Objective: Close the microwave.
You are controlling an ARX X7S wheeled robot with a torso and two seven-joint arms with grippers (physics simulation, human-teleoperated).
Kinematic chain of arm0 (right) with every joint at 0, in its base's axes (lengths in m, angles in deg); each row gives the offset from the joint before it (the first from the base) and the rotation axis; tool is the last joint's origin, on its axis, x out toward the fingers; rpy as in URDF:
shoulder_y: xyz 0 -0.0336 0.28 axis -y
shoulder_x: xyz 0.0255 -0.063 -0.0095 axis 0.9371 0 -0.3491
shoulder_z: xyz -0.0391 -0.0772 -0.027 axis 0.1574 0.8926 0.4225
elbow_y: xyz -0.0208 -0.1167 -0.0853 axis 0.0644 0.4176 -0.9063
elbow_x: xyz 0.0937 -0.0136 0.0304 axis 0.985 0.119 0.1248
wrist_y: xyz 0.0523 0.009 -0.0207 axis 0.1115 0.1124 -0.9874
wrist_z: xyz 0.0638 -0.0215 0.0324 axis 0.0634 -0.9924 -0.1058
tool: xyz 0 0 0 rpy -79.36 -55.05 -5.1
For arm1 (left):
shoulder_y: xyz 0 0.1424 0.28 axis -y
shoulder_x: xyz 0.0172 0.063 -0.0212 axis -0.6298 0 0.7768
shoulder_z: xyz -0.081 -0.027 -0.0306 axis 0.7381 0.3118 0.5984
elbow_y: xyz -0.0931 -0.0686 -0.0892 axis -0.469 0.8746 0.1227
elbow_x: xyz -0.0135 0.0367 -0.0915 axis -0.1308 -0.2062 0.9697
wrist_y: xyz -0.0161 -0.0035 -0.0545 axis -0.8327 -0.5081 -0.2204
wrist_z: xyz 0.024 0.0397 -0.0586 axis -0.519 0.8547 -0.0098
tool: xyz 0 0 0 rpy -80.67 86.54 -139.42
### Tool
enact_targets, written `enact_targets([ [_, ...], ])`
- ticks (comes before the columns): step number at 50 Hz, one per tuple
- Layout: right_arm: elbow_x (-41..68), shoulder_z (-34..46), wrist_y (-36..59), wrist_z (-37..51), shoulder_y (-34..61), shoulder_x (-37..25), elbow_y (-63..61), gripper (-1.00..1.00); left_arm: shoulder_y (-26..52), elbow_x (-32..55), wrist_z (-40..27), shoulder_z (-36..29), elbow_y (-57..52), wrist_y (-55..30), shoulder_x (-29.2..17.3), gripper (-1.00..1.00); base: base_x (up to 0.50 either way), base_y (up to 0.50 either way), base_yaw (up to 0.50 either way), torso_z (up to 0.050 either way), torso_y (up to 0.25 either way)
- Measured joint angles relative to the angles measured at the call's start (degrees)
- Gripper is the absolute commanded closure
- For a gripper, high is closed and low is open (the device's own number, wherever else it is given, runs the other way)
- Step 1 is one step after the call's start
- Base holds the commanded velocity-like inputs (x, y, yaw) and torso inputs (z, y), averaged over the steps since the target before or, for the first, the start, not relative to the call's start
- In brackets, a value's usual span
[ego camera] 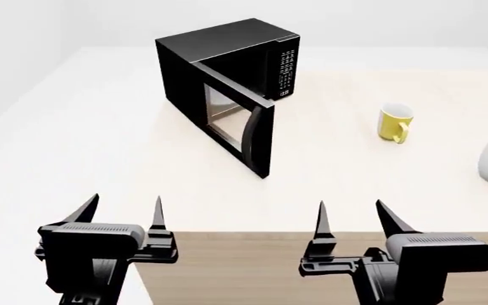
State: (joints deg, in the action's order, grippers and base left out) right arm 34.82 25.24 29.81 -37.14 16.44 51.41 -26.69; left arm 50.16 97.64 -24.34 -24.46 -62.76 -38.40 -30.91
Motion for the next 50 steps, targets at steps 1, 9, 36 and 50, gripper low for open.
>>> enact_targets([
  [1, 0.0, 0.0, -0.1, 0.1, 0.0, 0.0, -0.2, -1.0, 0.0, 0.0, 0.0, 0.0, 0.0, 0.0, 0.0, -1.0, 0.0, 0.0, 0.0, 0.0, 0.0],
  [9, 0.3, -0.3, -0.5, 0.5, -0.2, -0.3, -1.4, -1.0, -0.1, 0.3, -0.3, -0.2, -0.2, 0.0, -0.2, -1.0, 0.0, 0.0, 0.0, 0.0, 0.0],
  [36, 1.6, -0.6, -2.5, 0.8, -0.8, -1.3, -2.1, -1.0, -0.2, 0.9, -1.3, -0.6, -0.9, 0.0, -0.9, -1.0, 0.41, 0.0, 0.0, 0.0, 0.0],
  [50, 1.7, -0.7, -2.6, 1.7, -1.0, -1.8, -2.5, -1.0, -0.3, 1.2, -1.5, -0.9, -0.6, 0.5, -1.2, -1.0, 0.02, 0.36, 0.0, 0.0, 0.0],
])
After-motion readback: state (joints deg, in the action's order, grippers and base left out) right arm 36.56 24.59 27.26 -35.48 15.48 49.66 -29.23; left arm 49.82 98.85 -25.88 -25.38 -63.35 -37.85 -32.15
